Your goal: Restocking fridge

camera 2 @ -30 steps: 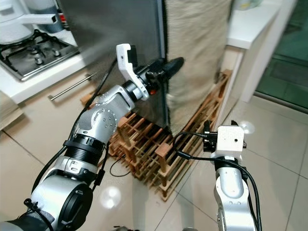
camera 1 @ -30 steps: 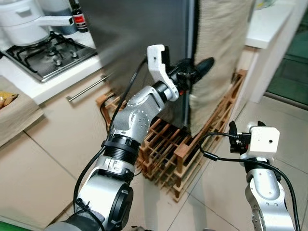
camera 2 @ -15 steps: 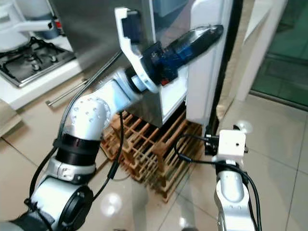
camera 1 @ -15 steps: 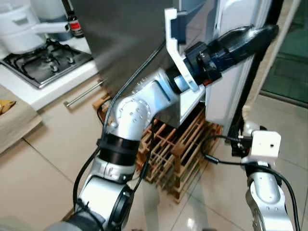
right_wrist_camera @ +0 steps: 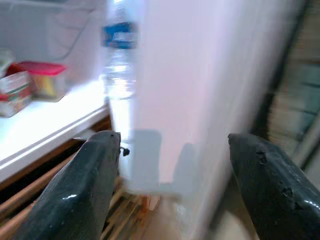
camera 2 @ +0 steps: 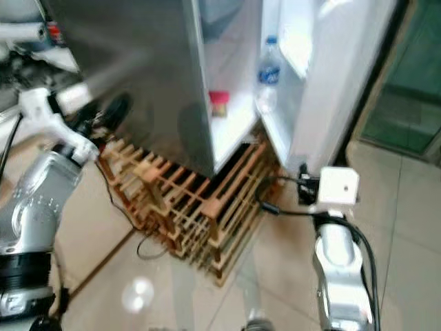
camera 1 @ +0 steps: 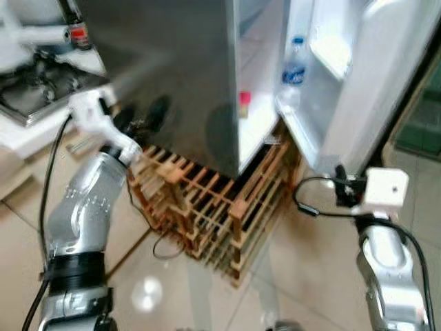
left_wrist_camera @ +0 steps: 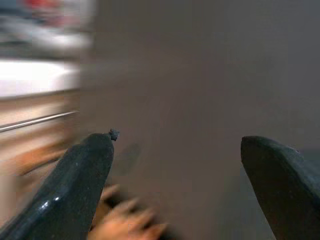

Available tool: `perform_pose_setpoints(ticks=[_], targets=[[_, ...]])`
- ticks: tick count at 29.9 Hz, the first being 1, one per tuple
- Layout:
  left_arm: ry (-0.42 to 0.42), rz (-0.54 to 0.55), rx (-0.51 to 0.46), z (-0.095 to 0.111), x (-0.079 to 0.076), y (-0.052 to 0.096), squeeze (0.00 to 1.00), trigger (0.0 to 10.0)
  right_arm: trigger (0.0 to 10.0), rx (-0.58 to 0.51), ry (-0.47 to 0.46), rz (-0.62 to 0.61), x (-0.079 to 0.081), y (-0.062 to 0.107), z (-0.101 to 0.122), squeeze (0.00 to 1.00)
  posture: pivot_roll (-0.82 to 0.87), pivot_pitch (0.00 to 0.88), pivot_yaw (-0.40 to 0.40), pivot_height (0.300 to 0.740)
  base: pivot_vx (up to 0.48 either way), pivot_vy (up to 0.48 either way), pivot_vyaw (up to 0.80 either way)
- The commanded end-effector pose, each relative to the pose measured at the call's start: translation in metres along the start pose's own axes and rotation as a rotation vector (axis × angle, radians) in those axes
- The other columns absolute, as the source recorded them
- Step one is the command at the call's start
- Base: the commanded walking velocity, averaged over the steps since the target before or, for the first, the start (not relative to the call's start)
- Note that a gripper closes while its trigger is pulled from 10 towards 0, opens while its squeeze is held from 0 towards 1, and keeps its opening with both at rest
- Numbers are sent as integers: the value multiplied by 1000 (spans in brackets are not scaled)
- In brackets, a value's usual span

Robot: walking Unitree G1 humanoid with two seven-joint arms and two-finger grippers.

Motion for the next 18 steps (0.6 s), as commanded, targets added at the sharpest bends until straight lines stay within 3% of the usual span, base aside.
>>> perform_pose_setpoints(ticks=[1, 4, 14, 17, 18], targets=[[-65, 46, -10, 0, -1, 3, 0, 10000, 10000, -9, -19, 31, 8, -6, 3, 0, -108, 0, 75, 740, 274, -390, 725], [-107, 74, 10, -14, -10, 3, 0, 10000, 10000, -19, -23, 36, 10, -10, 6, 0, -114, 0, 80, 740, 284, -384, 706], [-130, 50, 9, -21, -30, -6, 0, 10000, 10000, -24, -19, 45, 14, -10, 4, 0, -140, 0, 96, 740, 323, -350, 659], [-154, 20, 9, -24, -41, -9, 0, 10000, 10000, -26, -7, 46, 13, -8, 4, 0, -147, 0, 101, 740, 0, 0, 0], [-211, 7, 27, -27, -43, -9, 0, 10000, 10000, -26, -4, 33, 10, -8, 4, 0, -151, 0, 104, 740, 0, 0, 0]])
Point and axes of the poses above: a point about 5 cm out from each wrist's last joint towards the gripper, its own y axis pointing back from the gripper into the wrist, its own z axis along the axis of the wrist's last joint, x = y × z, the point moved 1 cm from there along -y, pointing out of the wrist towards the gripper, and after that the axes turned 3 degrees about y, right-handed, at the moved point
